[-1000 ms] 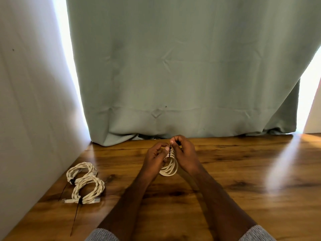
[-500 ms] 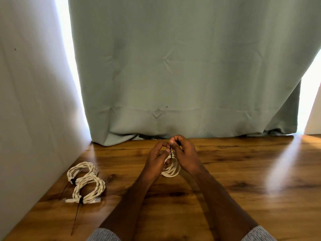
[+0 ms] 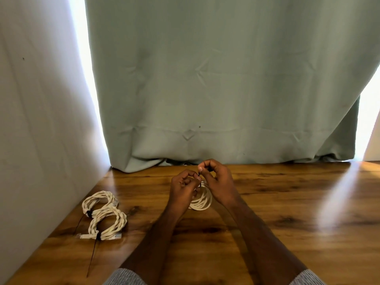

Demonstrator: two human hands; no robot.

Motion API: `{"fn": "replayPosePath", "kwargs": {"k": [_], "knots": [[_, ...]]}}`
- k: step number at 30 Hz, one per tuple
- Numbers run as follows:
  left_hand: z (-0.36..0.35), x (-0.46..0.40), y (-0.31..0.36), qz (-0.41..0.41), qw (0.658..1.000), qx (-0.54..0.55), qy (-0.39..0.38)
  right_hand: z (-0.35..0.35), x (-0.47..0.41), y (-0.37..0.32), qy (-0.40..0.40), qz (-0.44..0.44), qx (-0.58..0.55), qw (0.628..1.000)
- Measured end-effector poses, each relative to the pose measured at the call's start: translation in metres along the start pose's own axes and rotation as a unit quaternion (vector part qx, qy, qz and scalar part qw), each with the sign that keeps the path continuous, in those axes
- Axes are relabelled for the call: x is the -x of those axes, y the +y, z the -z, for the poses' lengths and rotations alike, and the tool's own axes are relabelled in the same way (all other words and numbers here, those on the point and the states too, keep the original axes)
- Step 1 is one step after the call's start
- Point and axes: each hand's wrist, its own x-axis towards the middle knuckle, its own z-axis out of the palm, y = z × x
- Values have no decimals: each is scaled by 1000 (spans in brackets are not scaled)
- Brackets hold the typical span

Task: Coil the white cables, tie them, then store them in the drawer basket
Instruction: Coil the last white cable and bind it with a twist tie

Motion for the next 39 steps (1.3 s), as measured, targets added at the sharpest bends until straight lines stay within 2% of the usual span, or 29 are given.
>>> {"fn": "replayPosePath", "kwargs": {"k": [4, 7, 16, 19, 22, 26, 33, 36, 39], "knots": [[3, -2, -1, 7, 1000, 22, 19, 7, 3, 8, -44, -48, -85, 994], [3, -3, -2, 10, 999, 29, 16, 7, 4, 12, -66, -53, -59, 995], [7, -5, -12, -19, 999, -38, -33, 5, -2, 17, -32, -69, -40, 996], [8, -5, -15, -51, 996, -65, -45, 6, -4, 19, -18, -97, -66, 993], [8, -5, -17, -50, 996, -62, -42, 9, -6, 22, 3, -120, -83, 989], [7, -7, -20, -84, 991, -97, -46, 10, -7, 23, -8, -127, -81, 989], [3, -2, -15, -127, 972, -166, -104, 15, -8, 28, -24, -125, -29, 991], [2, -3, -17, -140, 970, -173, -98, 14, -7, 29, -12, -132, -18, 991], [1, -5, -20, -111, 980, -144, -78, 14, -7, 24, -8, -107, -2, 994]]}}
